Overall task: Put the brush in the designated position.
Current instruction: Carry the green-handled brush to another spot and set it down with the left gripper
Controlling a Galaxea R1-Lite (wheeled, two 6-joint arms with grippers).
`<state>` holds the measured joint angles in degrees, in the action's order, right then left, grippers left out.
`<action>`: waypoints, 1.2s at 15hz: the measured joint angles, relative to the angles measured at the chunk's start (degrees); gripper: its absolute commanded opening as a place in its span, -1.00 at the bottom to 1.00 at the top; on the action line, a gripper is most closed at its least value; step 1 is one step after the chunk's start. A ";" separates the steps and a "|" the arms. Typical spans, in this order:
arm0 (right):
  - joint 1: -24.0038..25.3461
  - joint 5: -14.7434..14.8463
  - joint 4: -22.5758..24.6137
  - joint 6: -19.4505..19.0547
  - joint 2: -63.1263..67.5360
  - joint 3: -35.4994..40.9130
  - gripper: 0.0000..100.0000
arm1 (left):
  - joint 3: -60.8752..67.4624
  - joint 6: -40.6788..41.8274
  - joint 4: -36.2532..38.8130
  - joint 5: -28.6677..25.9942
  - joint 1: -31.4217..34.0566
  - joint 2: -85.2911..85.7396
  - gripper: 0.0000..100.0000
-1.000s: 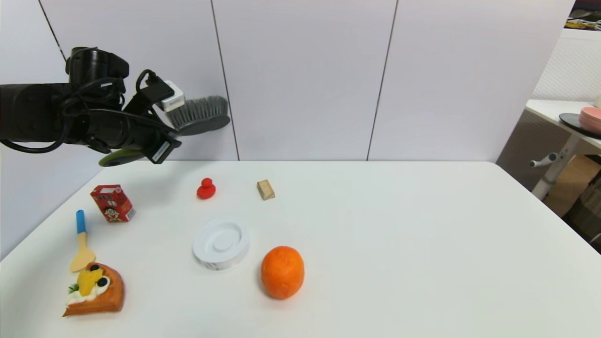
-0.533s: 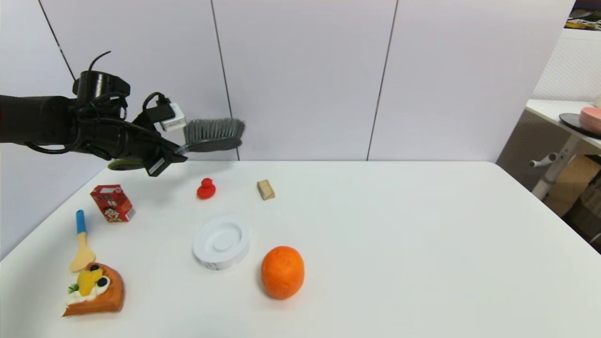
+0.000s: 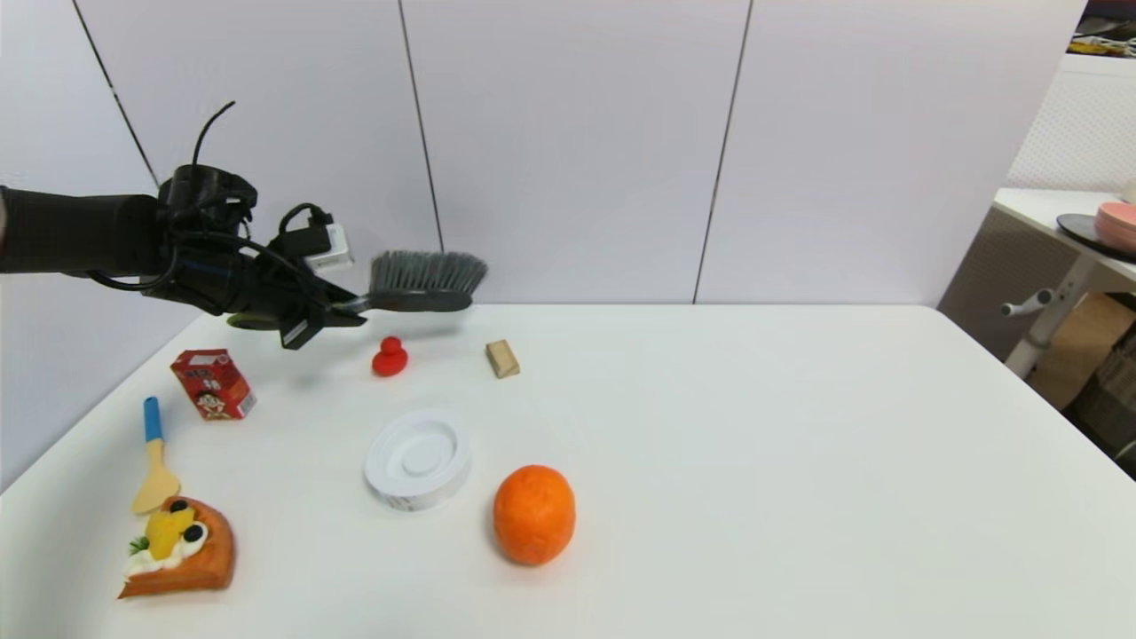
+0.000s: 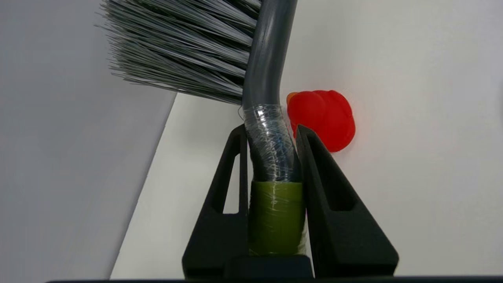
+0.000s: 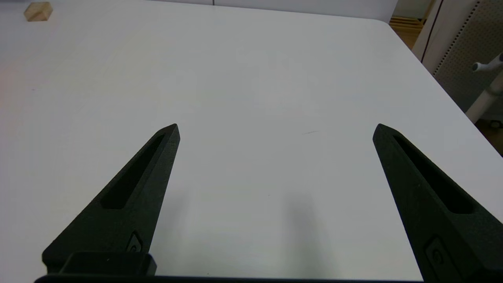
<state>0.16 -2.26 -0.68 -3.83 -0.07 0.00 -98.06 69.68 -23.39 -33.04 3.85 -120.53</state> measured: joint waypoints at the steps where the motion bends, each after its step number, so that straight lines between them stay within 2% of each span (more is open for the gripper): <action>1: 0.00 0.00 0.00 -0.02 0.00 0.00 1.00 | -1.61 1.65 -1.79 -0.76 0.39 -0.89 -1.00; 6: 0.00 0.02 -0.02 0.00 0.00 0.00 1.00 | -10.26 6.94 -8.68 -1.90 1.71 -5.71 -1.00; 18: 0.00 0.00 0.00 0.00 0.00 0.00 1.00 | -14.34 7.50 -8.30 -4.91 1.93 -12.82 -1.00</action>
<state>0.16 -2.26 -0.68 -3.83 -0.07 0.00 -112.40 77.18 -31.70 -37.95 5.78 -133.35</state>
